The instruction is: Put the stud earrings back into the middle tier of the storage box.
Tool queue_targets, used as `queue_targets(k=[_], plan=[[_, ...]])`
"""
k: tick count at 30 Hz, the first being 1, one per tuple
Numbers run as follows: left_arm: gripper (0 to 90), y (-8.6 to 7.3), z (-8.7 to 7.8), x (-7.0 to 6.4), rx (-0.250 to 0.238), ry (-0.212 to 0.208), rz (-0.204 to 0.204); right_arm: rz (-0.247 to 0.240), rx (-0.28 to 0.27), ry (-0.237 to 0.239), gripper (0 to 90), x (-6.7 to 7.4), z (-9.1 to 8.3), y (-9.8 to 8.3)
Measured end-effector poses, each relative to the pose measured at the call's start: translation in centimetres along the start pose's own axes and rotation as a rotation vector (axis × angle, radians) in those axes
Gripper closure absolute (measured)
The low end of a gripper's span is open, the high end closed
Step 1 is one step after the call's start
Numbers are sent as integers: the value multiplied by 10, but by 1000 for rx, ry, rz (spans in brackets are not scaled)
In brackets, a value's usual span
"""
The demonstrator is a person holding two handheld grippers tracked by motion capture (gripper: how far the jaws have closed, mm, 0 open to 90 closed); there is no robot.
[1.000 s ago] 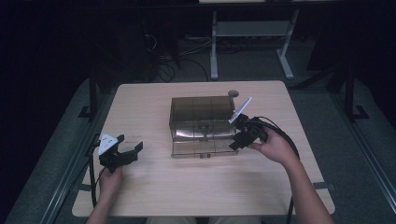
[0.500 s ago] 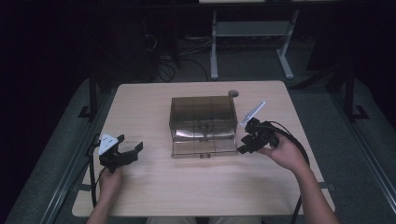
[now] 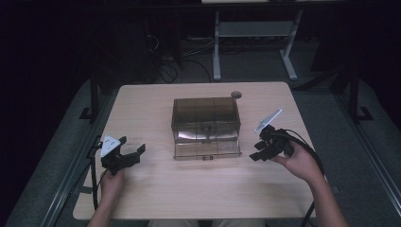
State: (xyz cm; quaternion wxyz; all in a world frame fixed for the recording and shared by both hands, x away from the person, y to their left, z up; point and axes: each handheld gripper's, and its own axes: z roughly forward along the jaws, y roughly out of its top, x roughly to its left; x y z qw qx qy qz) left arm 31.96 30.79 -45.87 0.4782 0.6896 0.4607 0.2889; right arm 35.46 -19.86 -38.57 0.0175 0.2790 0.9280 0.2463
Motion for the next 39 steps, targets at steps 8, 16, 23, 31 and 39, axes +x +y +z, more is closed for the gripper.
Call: queue_targets(k=[8, 16, 23, 31, 39], plan=[[129, 0, 0, 0, 0, 1, 3, 39, -1, 8, 461, 3, 2, -19], [128, 0, 0, 0, 4, 2, 13, 51, -6, 6, 458, 4, 6, -37], [129, 0, 0, 0, 6, 2, 20, 61, -10, 4, 459, 8, 7, -50], [129, 0, 0, 0, 7, 2, 22, 64, -24, 2, 451, 17, 9, -63], [129, 0, 0, -1, 10, 3, 27, 70, -42, -4, 425, 28, 15, -74]])
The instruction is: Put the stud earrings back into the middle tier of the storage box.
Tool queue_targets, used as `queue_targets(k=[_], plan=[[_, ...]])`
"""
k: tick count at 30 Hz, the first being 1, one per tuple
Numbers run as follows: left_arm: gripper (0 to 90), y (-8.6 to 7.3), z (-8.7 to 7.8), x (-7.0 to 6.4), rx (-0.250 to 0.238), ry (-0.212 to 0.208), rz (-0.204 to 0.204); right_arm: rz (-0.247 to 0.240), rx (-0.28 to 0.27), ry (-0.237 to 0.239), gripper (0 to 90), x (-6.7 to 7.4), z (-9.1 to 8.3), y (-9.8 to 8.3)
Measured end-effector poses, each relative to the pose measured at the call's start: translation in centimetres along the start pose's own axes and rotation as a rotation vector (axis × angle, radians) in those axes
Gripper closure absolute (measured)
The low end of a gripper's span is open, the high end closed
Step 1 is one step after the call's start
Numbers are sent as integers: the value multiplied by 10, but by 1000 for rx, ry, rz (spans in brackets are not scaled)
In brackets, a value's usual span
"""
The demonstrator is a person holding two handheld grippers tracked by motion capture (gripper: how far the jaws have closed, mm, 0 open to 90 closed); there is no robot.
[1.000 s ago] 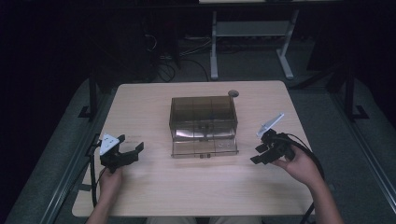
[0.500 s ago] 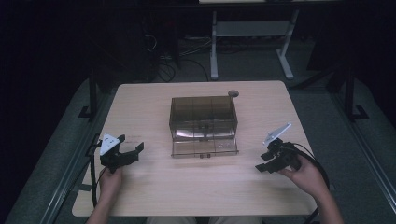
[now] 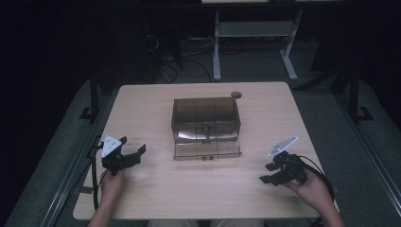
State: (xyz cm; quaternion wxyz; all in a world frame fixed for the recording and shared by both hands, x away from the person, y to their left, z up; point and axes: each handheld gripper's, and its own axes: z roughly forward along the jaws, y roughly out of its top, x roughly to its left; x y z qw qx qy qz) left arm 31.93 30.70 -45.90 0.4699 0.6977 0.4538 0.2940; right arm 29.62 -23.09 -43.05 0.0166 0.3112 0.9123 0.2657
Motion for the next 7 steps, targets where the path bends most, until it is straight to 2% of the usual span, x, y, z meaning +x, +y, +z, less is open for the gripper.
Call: queue_targets(k=[7], plan=[[129, 0, 1, -1, -5, 0, 0, 23, -27, -11, 391, 8, 0, -9]])
